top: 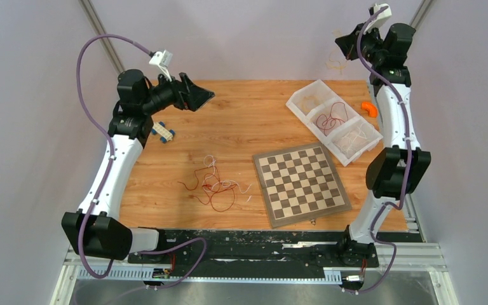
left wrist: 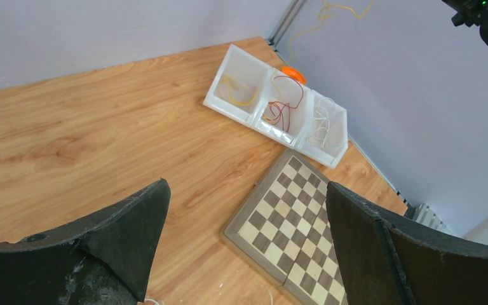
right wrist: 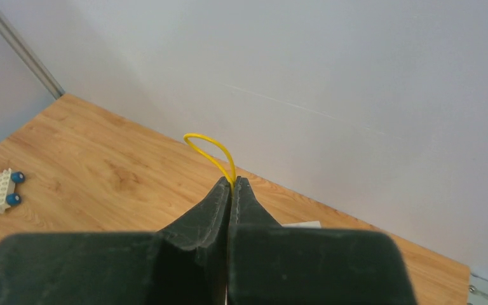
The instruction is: Untangle the cables
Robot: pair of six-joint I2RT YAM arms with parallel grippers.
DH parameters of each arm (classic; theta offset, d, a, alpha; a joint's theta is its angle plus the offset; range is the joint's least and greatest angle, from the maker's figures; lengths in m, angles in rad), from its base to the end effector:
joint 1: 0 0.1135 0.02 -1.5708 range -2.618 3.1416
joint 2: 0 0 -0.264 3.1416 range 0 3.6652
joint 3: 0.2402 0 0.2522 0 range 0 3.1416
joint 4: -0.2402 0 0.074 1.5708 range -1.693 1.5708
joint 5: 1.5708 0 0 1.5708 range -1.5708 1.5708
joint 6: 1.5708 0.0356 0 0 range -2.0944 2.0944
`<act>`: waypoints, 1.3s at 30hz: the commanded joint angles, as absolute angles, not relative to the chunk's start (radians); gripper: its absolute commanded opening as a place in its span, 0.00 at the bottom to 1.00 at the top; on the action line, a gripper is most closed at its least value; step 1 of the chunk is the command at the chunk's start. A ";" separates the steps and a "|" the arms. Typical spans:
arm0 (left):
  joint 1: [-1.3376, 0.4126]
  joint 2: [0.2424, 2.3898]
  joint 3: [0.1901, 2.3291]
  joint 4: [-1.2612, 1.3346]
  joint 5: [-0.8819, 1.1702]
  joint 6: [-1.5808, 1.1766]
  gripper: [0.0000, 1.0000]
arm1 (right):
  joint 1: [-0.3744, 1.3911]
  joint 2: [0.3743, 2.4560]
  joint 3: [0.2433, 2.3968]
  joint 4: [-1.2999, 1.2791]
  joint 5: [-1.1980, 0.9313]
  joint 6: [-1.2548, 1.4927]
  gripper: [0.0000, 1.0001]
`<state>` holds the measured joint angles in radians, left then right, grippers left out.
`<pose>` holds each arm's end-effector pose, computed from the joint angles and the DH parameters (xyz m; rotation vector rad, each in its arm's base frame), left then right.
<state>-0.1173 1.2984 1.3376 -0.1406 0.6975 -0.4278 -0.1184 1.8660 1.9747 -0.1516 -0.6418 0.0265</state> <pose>0.2875 -0.0569 0.4271 0.2819 1.7231 -0.9843 0.4357 -0.0304 0.4479 -0.3793 1.5783 0.4455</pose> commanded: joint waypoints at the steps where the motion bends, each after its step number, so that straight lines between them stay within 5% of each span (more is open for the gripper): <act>1: -0.121 1.303 1.361 -0.160 0.690 -0.359 1.00 | -0.109 1.891 2.114 -0.082 -0.688 0.149 0.00; 14: -0.120 1.348 1.368 -0.196 0.690 -0.305 1.00 | -0.107 2.040 2.320 -0.040 -0.670 0.260 0.00; 28: -0.120 1.352 1.349 -0.217 0.677 -0.288 1.00 | -0.106 2.100 2.189 0.032 -0.623 0.114 0.00; 39: -0.120 1.343 1.352 -0.248 0.661 -0.252 1.00 | -0.110 2.107 2.317 0.075 -0.640 0.182 0.00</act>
